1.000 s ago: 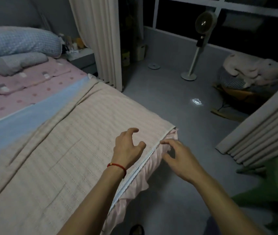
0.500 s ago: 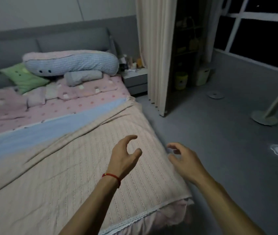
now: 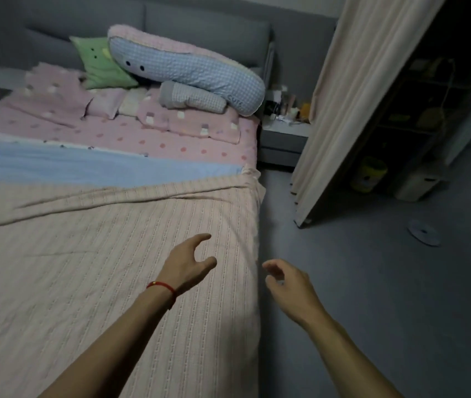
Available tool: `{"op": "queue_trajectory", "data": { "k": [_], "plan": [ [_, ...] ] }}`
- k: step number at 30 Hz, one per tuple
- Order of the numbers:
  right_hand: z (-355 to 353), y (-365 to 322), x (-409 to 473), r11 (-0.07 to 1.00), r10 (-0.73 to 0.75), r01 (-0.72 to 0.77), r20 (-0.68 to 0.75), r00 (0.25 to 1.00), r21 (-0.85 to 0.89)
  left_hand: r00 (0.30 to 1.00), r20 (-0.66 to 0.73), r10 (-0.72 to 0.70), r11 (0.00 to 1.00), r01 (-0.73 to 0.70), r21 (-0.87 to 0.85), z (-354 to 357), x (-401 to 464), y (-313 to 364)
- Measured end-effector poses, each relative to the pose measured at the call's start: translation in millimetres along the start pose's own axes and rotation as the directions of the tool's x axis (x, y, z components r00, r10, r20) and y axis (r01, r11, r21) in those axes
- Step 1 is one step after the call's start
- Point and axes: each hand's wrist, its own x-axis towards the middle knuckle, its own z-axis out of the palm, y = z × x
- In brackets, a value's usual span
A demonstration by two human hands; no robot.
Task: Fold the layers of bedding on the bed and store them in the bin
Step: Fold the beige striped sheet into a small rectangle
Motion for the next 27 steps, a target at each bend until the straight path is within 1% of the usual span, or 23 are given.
{"op": "queue_trajectory", "data": {
  "k": [3,5,7,9,12,16,18,21,23,24,27],
  "plan": [
    [-25.0,30.1,63.5,0.999,-0.005,0.009,0.082,0.997,-0.045,0.996,0.048,-0.075,0.997,0.075,0.008,24.1,61.8,5.4],
    [-44.3,44.5,108.8,0.998,-0.001,0.008,0.104,0.995,-0.062,0.992,0.096,-0.077,0.996,0.072,0.045,28.5,100.9,6.0],
    [-58.3,61.2,172.8,0.997,0.014,-0.007,0.094,0.996,-0.071,0.986,0.141,-0.084,0.992,0.07,0.106,29.5,151.8,1.7],
    [-60.4,79.6,247.8,0.997,0.031,-0.023,0.107,0.994,-0.073,0.977,0.158,-0.145,0.977,0.116,0.179,36.0,209.3,-7.9],
    [-39.8,105.5,361.4,0.997,0.036,-0.022,0.195,0.98,-0.073,0.949,0.156,-0.276,0.929,0.221,0.298,57.2,298.0,-27.9],
    [4.8,139.6,507.5,0.993,0.065,-0.029,0.335,0.94,-0.112,0.89,0.133,-0.436,0.854,0.362,0.374,109.0,417.9,-64.2],
    [31.1,154.8,576.0,0.987,0.052,0.009,0.368,0.929,-0.163,0.873,0.125,-0.471,0.83,0.39,0.398,135.7,478.2,-88.7],
    [63.9,169.7,657.0,0.948,-0.005,0.135,0.406,0.914,-0.29,0.879,0.14,-0.457,0.826,0.36,0.434,164.5,548.2,-127.5],
    [78.1,171.0,701.8,0.901,-0.072,0.227,0.388,0.919,-0.37,0.882,0.169,-0.44,0.824,0.321,0.467,184.2,581.2,-154.5],
    [84.9,169.6,723.1,0.88,-0.122,0.264,0.35,0.929,-0.394,0.875,0.179,-0.45,0.802,0.308,0.511,194.7,591.1,-166.1],
    [98.8,158.6,775.6,0.841,-0.272,0.344,0.224,0.936,-0.418,0.841,0.085,-0.534,0.749,0.425,0.508,220.1,593.7,-187.7]
  ]
}}
